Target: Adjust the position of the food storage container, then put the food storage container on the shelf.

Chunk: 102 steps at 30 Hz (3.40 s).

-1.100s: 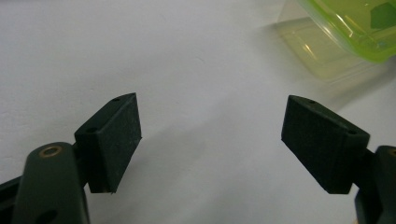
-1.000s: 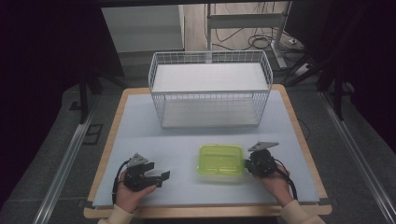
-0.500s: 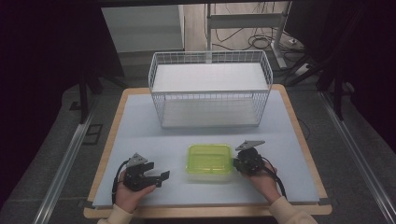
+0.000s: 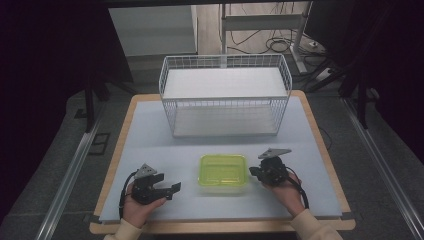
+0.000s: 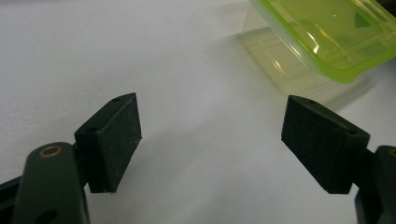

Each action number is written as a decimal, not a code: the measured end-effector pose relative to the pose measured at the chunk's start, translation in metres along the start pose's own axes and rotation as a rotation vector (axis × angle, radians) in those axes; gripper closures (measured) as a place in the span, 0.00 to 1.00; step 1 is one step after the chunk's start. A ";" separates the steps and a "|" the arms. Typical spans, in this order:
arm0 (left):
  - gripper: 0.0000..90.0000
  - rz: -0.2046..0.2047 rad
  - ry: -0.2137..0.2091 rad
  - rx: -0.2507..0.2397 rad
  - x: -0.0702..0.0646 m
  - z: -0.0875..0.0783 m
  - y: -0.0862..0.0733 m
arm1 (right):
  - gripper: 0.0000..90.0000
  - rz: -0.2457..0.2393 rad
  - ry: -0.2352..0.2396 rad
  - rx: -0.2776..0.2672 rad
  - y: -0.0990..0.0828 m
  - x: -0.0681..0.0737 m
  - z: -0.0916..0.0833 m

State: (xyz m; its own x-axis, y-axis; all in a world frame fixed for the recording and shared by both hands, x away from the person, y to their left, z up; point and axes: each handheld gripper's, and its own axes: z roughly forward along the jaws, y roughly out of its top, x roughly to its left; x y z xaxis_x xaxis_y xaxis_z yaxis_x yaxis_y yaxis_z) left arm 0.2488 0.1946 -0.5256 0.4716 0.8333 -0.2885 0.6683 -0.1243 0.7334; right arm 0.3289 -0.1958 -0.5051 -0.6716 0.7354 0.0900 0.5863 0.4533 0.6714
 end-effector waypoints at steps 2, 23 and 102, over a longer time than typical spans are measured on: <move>0.22 -0.003 0.002 -0.003 0.001 0.000 0.001 | 1.00 0.022 0.004 -0.026 -0.004 -0.009 -0.010; 0.25 -0.028 -0.004 -0.035 0.002 -0.004 0.006 | 0.57 0.209 0.149 -0.103 -0.032 -0.045 -0.046; 0.76 -0.263 -0.400 0.110 0.000 0.065 0.050 | 0.73 0.425 0.410 -0.080 -0.005 -0.031 0.003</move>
State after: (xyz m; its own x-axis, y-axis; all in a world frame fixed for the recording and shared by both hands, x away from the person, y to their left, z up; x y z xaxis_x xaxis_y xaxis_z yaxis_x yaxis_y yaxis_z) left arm 0.3199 0.1538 -0.5287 0.4481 0.5746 -0.6849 0.8412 -0.0118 0.5406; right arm 0.3482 -0.2191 -0.5131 -0.5151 0.5822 0.6290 0.8166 0.1105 0.5665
